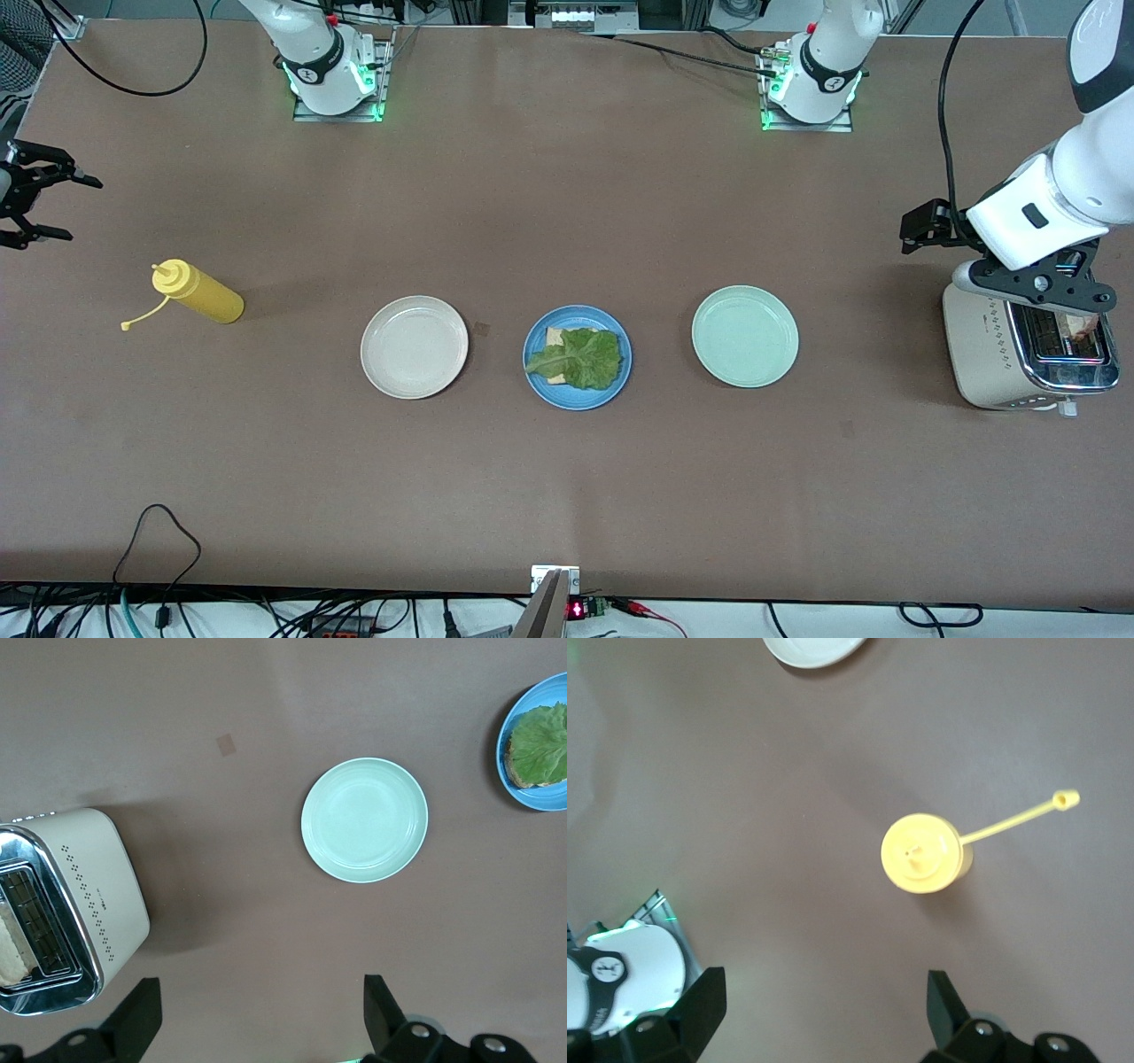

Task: Make sandwich in blue plate with both arms
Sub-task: 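Move the right gripper to the yellow mustard bottle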

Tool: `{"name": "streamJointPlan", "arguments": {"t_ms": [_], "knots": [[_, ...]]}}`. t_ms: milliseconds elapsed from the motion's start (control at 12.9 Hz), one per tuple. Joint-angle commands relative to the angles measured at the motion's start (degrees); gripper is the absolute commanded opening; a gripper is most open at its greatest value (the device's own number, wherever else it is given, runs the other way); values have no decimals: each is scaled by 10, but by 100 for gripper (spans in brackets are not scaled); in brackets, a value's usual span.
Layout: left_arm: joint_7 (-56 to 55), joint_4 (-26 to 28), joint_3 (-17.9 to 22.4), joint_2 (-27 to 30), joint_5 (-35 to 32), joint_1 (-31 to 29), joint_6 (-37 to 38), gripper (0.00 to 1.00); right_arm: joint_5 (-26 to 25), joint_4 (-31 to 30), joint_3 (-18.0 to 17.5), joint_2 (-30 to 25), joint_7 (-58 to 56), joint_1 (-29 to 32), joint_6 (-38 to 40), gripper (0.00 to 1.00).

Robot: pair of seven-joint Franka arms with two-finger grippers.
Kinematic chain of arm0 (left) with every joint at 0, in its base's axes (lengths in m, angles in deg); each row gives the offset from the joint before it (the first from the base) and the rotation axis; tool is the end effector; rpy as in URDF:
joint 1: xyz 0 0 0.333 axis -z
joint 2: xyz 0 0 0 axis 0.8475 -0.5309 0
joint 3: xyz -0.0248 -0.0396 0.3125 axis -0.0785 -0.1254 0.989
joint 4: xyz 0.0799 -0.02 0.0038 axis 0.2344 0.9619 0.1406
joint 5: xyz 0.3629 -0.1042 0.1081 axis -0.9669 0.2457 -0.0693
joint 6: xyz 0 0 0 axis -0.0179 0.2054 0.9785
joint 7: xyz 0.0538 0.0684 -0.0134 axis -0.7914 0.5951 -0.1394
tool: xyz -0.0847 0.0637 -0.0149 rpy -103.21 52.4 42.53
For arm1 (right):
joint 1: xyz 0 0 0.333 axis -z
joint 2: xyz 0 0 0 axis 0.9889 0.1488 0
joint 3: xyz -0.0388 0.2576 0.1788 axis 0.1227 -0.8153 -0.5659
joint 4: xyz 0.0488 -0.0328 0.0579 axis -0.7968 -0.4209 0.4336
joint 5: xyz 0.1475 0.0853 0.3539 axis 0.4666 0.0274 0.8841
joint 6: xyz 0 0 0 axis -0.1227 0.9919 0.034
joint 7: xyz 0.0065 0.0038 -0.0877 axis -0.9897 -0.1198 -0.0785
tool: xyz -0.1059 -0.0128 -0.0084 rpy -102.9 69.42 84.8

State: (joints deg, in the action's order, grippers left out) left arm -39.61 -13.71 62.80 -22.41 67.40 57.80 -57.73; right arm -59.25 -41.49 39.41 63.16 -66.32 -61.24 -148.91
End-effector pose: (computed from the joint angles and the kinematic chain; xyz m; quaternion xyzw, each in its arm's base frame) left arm 0.6049 -0.0749 0.5931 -0.9909 0.1144 0.0698 0.0120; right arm 0.5054 -0.2378 0.4440 -0.8732 -0.4439 0.0115 0.2008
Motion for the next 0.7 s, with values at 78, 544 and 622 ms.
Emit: {"name": "streamJointPlan", "arguments": {"t_ms": [78, 544, 622], "knots": [[-6, -3, -4, 4, 9, -4, 9, 100, 63, -8, -11, 44, -167, 52, -34, 100], [-6, -6, -4, 3, 12, -3, 8, 100, 191, -7, -11, 124, -436, 113, -35, 100], [-6, -3, -4, 5, 12, -3, 10, 100, 212, -6, -11, 140, -466, 118, -35, 100]]}}
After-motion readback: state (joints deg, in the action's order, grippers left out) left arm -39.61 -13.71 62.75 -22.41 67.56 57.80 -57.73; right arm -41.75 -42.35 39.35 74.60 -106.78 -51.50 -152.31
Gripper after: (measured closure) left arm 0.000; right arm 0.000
